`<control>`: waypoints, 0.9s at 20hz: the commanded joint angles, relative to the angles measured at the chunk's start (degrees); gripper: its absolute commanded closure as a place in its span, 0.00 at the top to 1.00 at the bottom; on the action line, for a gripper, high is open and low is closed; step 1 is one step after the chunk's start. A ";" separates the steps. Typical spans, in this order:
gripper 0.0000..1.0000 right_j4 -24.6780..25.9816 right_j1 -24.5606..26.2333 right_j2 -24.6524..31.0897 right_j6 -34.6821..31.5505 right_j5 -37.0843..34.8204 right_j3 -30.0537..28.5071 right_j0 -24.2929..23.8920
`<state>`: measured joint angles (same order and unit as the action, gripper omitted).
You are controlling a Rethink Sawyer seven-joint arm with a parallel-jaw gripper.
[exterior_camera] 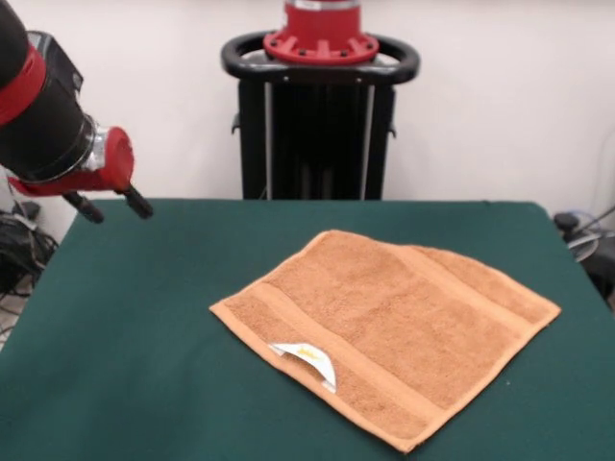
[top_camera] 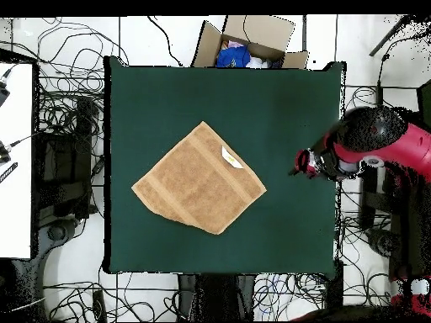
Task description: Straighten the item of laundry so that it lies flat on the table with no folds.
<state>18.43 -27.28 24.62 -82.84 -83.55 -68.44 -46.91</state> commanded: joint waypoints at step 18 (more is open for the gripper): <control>1.00 -3.83 7.16 20.95 18.67 24.64 -15.06 -9.34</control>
<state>14.36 -24.94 38.18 -79.81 -61.55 -78.51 -55.69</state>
